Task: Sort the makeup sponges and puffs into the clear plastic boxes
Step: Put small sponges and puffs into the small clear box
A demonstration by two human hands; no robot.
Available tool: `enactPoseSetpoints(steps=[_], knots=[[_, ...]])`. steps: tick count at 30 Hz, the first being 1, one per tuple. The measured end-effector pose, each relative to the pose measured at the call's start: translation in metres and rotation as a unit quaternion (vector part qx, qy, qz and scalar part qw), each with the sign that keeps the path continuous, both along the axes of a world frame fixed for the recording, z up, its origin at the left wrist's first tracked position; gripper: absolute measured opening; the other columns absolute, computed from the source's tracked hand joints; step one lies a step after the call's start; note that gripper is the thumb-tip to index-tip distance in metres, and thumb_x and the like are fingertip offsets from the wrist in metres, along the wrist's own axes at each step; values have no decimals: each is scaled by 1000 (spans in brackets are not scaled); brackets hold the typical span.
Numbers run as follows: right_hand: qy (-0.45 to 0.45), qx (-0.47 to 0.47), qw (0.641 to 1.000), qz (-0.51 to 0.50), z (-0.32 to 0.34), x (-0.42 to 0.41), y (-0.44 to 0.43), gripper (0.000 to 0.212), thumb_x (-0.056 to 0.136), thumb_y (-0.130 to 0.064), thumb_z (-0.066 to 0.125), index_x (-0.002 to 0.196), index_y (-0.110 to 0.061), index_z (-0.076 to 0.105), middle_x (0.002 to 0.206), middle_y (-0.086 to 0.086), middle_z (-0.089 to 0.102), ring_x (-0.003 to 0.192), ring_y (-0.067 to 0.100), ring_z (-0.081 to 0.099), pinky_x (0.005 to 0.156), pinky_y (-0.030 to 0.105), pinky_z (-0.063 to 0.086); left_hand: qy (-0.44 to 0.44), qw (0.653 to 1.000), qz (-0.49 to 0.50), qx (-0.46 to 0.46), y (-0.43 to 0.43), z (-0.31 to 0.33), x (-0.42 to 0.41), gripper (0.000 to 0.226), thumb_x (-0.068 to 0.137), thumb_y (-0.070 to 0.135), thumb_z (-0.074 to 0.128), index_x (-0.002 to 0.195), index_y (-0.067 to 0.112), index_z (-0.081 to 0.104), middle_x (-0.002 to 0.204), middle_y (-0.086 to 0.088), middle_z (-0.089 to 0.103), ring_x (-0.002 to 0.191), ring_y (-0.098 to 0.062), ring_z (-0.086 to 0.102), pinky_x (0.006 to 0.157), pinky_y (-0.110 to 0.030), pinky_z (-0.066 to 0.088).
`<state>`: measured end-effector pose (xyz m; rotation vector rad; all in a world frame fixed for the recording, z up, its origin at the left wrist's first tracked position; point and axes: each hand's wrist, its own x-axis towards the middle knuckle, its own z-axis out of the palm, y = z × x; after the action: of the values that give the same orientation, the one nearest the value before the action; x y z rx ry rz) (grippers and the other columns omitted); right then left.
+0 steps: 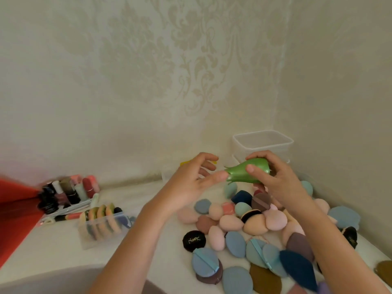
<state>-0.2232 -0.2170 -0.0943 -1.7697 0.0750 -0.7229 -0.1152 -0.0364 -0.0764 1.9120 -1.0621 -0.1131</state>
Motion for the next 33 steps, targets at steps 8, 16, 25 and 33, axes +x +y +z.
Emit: enactPoseSetpoints(steps=[8,16,25,33], knots=[[28,-38,990,130,13,2,41,44,82,2,66,109,-32,60,105,-4,62,91,6,58,83,18,46,-73,946,219,227,144,-12,36,27,94,37,51,106,16,63,102,1,67,94,-14,62,83,-30,49],[142,-232,962,38,38,49,126,37,74,-43,75,98,-21,59,89,-2,64,76,14,57,70,29,48,-79,947,188,250,178,-41,29,27,99,24,42,90,16,67,84,4,67,72,-9,60,62,-20,45],[284,-495,816,-87,-4,97,207,47,85,-24,66,124,-7,45,123,10,46,107,27,56,70,29,37,-140,949,173,224,183,-57,37,24,96,18,46,95,19,71,85,8,57,88,-17,55,74,-27,43],[371,-449,808,-87,-12,106,223,66,90,-31,62,138,0,29,133,12,40,122,22,47,86,28,48,-148,953,190,185,184,-71,40,14,88,11,59,84,18,71,84,6,60,87,-19,54,71,-24,37]])
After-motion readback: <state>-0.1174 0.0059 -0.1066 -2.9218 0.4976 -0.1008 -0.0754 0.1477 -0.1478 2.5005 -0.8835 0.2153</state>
